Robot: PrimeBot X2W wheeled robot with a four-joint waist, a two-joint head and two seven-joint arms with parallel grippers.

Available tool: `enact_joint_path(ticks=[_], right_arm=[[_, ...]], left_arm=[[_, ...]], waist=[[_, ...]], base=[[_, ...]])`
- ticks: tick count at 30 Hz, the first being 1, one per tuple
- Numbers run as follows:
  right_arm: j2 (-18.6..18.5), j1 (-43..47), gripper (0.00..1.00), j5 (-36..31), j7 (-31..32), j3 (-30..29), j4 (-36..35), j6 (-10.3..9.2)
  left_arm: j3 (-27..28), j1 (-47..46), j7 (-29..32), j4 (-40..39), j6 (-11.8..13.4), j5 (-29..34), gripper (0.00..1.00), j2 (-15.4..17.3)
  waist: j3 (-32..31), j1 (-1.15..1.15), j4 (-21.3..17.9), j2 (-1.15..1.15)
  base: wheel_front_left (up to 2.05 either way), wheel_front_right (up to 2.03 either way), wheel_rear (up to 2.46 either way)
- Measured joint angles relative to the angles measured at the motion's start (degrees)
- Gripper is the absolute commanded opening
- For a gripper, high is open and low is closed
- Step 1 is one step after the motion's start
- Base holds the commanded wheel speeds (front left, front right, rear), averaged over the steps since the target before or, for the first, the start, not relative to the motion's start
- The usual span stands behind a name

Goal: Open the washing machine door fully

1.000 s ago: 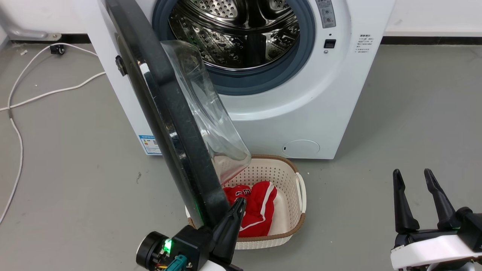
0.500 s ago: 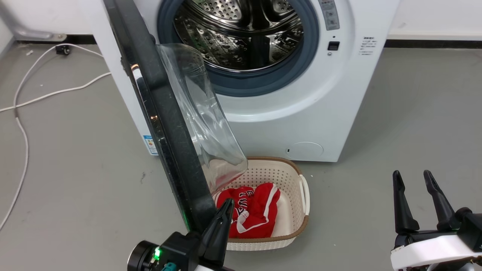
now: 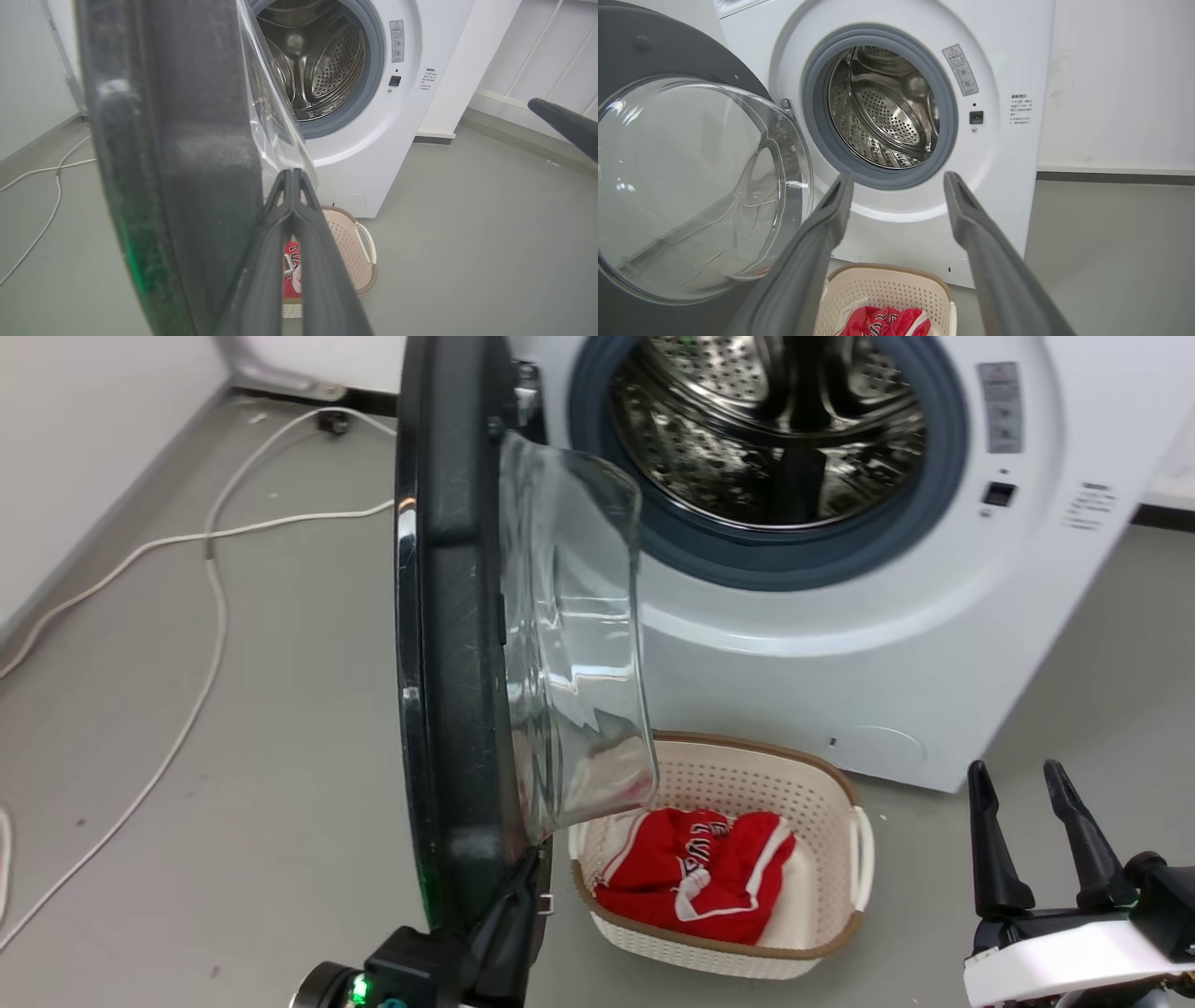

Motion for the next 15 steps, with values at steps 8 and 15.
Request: enact_joint_path(ticks=[8, 15], right_arm=[[0.0, -0.1, 1.00, 0.3, 0.1, 0.7, 0.2, 0.00], [0.0, -0.2, 1.00, 0.4, 0.3, 1.4, 0.3, 0.00]], left_arm=[[4.8, -1.5, -1.8, 3.8, 0.5, -2.2, 0.00, 1.7], [11.2, -4.9, -4.4, 8.6, 1.9, -4.5, 0.00, 3.7]], waist=[[-0.6, 0.00, 4.6, 0.00], [-0.1, 0.00, 4.0, 0.00]], base=[[0.00, 0.00, 0.00], [0.00, 0.00, 0.00]])
